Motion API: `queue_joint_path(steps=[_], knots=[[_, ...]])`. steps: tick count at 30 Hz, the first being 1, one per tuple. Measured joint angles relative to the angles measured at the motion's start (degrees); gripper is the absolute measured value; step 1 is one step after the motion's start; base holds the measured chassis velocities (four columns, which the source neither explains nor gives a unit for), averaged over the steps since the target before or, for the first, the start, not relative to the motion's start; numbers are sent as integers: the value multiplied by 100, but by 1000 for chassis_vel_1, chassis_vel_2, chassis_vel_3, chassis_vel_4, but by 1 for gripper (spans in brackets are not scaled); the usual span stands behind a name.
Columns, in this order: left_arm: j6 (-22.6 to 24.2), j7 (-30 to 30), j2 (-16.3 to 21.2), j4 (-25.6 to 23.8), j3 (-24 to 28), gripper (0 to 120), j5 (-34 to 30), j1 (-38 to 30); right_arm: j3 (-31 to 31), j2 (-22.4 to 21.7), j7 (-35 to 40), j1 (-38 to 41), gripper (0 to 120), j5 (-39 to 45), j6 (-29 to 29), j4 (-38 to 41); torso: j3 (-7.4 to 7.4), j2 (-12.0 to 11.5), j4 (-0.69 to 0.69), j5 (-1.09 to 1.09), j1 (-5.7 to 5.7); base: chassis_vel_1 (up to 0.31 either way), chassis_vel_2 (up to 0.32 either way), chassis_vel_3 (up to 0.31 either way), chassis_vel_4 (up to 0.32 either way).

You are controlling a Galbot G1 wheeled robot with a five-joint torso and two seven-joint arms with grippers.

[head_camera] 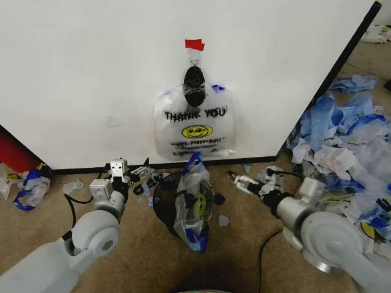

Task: Pick up the garbage bag from the wall and place it over the trash bin.

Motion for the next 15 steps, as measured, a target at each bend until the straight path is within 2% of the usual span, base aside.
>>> queue_joint_path(steps=[7, 15], knots=[[-29, -139, 71, 107, 16, 100, 150, 208, -1261, 551, 718, 897, 100, -145, -168, -559, 0, 0, -1, -3, 0, 0, 0, 0, 0], [-13, -303, -11, 117, 30, 100, 159, 346, -1803, 949, 1028, 1369, 100, -289, -280, -873, 0, 0, -1, -2, 0, 0, 0, 0, 0]])
